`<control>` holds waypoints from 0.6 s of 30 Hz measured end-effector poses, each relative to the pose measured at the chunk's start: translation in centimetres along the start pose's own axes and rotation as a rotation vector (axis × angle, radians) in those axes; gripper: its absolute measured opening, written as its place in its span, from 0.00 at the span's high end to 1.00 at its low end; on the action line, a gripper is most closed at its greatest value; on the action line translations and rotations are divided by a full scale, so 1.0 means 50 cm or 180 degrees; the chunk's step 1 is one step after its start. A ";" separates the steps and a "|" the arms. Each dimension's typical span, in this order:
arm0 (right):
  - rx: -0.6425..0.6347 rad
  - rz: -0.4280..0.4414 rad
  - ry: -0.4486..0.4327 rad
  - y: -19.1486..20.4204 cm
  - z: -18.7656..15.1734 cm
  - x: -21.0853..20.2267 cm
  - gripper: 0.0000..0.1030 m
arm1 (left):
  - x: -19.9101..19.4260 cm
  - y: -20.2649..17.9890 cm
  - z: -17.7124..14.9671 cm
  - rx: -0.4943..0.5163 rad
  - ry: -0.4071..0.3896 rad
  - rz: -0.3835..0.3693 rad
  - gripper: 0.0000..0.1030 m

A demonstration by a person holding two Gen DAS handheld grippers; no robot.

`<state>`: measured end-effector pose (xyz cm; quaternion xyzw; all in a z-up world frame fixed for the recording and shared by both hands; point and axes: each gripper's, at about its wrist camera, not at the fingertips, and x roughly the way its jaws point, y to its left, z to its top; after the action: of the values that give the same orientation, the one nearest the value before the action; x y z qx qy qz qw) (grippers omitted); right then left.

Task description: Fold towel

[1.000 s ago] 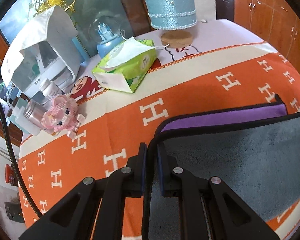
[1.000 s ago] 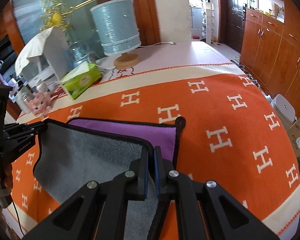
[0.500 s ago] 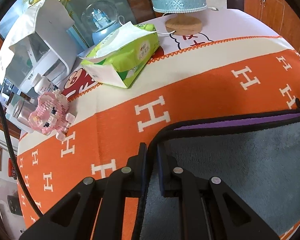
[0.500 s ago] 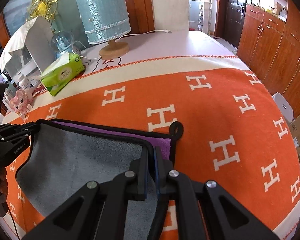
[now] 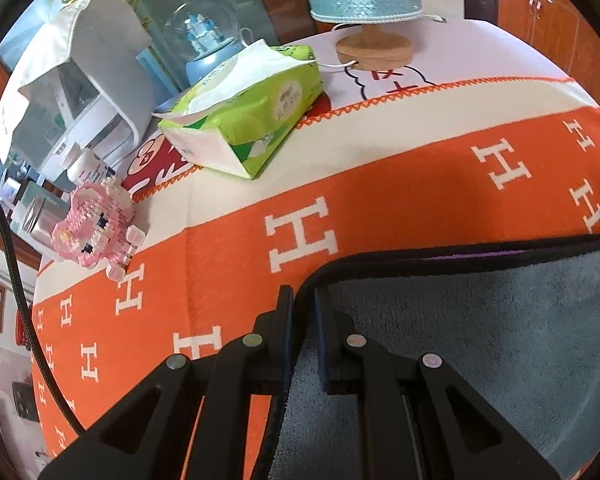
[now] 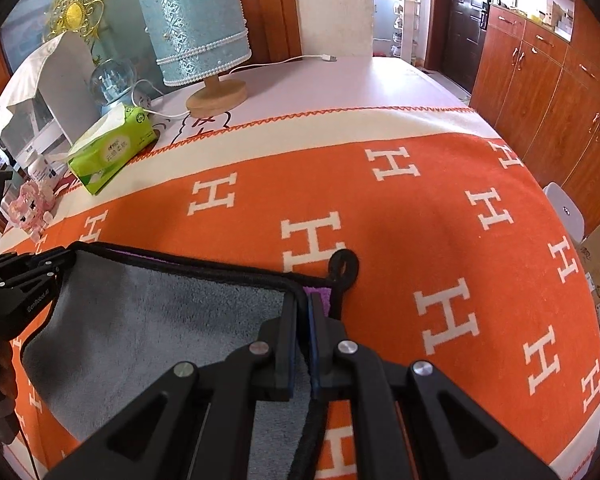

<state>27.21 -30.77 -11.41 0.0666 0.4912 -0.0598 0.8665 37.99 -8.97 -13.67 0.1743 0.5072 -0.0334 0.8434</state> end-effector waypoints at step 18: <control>-0.0168 -0.0194 0.0120 0.008 -0.009 0.011 0.88 | 0.009 0.014 -0.001 -0.0304 -0.0041 0.0025 0.82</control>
<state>27.17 -30.31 -12.09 0.0298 0.5107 -0.0719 0.8563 38.34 -8.24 -13.89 0.1356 0.5021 -0.0070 0.8541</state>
